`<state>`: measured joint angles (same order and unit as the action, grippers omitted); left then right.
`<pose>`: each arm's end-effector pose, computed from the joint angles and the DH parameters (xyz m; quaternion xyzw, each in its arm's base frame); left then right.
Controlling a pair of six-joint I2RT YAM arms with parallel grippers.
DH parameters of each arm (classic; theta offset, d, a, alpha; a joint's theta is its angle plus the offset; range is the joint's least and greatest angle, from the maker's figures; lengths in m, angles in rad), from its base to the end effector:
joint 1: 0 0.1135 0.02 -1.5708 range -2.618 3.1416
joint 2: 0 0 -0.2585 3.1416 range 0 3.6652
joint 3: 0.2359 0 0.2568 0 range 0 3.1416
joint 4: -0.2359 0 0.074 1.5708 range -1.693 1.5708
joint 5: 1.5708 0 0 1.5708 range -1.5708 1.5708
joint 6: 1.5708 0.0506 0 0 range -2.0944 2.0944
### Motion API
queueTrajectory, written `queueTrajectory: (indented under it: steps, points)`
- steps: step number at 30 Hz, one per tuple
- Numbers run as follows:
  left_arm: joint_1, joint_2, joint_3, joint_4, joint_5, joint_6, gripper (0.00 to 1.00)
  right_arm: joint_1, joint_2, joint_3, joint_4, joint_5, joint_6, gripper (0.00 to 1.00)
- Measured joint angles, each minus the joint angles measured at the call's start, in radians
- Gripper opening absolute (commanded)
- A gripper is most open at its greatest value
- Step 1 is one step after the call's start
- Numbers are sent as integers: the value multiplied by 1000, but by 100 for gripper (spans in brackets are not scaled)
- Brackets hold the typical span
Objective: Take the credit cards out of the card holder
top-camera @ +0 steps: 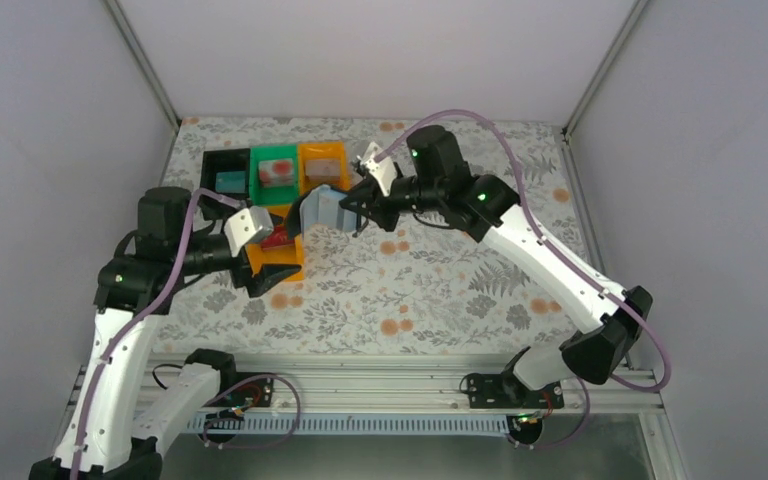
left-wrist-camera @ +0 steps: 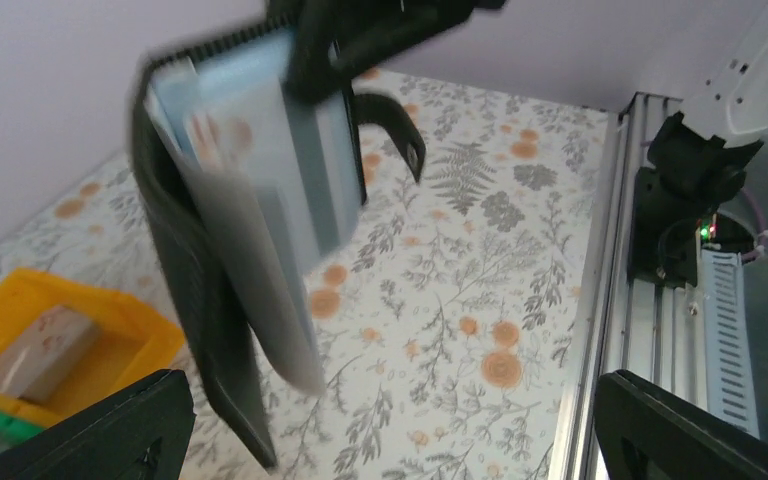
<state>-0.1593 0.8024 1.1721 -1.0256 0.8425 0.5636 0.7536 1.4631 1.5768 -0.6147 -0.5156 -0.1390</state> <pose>0.1291 -0.0590 0.3799 0.4585 0.7020 -0.2785 0.4685 0.2287 0.2488 0.4018 -0.4763 0.6943 0.3582 0.4035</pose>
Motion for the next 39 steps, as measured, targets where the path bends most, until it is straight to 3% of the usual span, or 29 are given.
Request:
queueTrajectory:
  steps: [6,12,13,14,21,28,29,33,36,39]
  points:
    - [0,-18,-129,252,25,-163,100,52,-8,-79,-3,26,43,4]
    - [-9,-60,-318,443,21,-256,100,67,11,-44,-10,24,77,4]
    - [-11,-65,-336,458,20,-264,96,68,19,-35,-10,17,79,4]
    - [-14,-70,-356,477,12,-275,85,69,23,-31,-9,9,79,4]
    - [-16,-106,-386,523,25,-327,5,81,23,-32,-24,-44,24,4]
    - [-16,-169,-385,518,21,-344,2,82,13,-34,-48,-108,-53,4]
    - [-16,-173,-384,518,18,-352,2,82,10,-34,-48,-109,-60,7]
    - [-16,-186,-364,519,1,-447,2,81,3,-34,-31,-107,-74,45]
    - [-16,-201,-357,536,-4,-544,2,77,-3,-34,-14,-84,-63,61]
    - [-13,-221,-358,554,-32,-661,2,65,-8,-34,21,-35,-41,69]
